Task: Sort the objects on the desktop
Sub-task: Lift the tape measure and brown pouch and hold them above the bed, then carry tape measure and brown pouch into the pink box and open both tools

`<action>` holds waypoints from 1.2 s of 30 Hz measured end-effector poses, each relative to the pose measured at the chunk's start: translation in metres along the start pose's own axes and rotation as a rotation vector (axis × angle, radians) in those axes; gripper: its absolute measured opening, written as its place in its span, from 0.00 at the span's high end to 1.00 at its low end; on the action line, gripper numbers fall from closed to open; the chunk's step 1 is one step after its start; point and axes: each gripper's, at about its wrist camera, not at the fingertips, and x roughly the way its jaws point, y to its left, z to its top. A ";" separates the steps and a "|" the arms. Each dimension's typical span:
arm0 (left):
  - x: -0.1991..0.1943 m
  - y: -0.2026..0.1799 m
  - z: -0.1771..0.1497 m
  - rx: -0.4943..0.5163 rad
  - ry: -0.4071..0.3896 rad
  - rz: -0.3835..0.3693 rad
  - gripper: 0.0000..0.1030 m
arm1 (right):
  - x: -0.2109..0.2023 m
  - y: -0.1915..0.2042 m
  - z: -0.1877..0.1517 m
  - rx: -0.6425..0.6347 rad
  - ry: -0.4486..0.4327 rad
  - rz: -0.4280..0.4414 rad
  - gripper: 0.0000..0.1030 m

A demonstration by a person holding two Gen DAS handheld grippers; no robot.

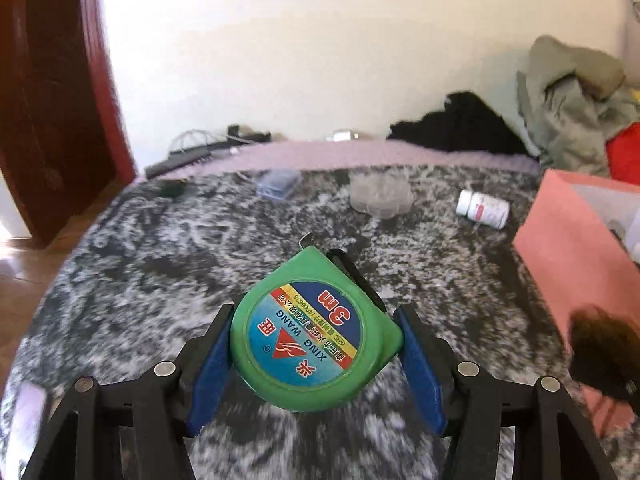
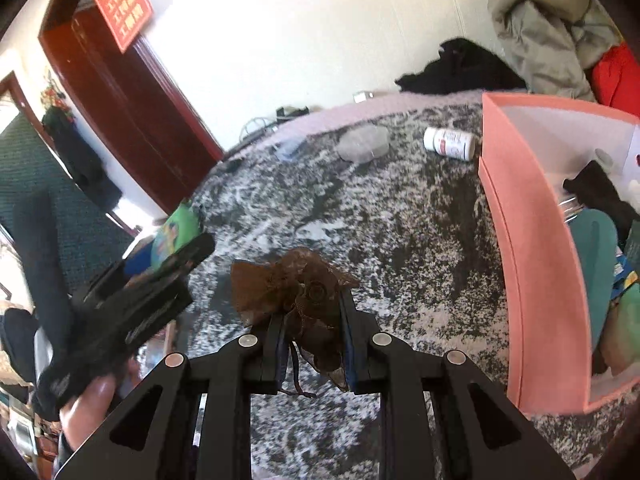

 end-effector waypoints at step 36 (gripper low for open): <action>-0.002 -0.296 0.098 0.138 0.009 -0.488 0.20 | -0.189 -0.251 0.041 0.415 -0.398 -0.430 0.39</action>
